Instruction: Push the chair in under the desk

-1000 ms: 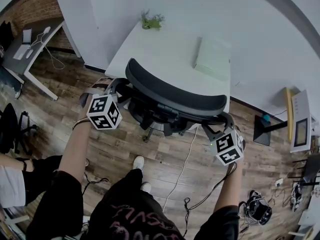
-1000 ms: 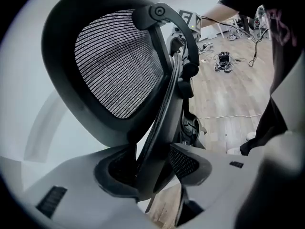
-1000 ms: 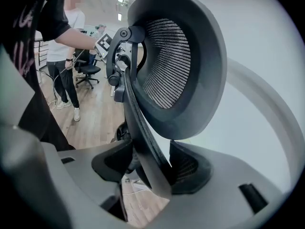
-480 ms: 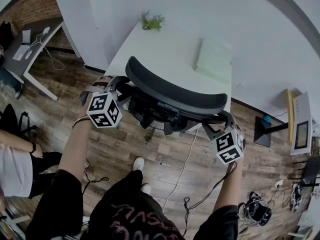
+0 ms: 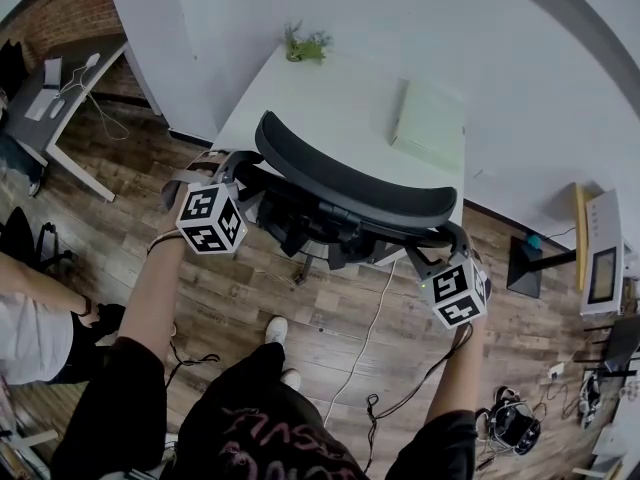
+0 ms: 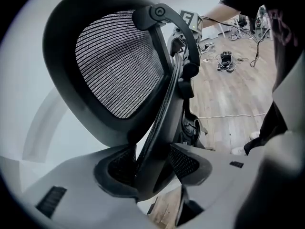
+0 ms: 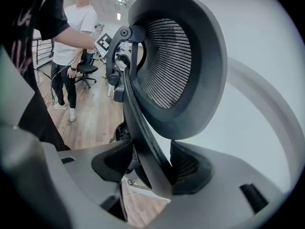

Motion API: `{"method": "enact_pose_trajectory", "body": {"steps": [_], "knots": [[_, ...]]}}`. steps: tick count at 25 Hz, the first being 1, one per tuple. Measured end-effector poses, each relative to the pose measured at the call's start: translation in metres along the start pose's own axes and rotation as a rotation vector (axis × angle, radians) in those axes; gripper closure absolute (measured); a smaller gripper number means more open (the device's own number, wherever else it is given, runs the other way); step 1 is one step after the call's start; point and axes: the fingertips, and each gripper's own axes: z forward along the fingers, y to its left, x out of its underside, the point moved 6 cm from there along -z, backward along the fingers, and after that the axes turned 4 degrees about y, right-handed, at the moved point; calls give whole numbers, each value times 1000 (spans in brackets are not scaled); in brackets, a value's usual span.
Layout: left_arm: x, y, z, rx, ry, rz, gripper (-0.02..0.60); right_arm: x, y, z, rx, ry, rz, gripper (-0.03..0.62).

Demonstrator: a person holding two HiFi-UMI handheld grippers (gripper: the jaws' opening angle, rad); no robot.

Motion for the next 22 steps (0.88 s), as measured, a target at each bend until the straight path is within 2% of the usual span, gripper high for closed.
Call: {"method": "enact_pose_trajectory", "body": {"steps": [22], "knots": [[-2,-2,-3,-1,14,8,354,0,3,-6,34,-6,22,344]]}}
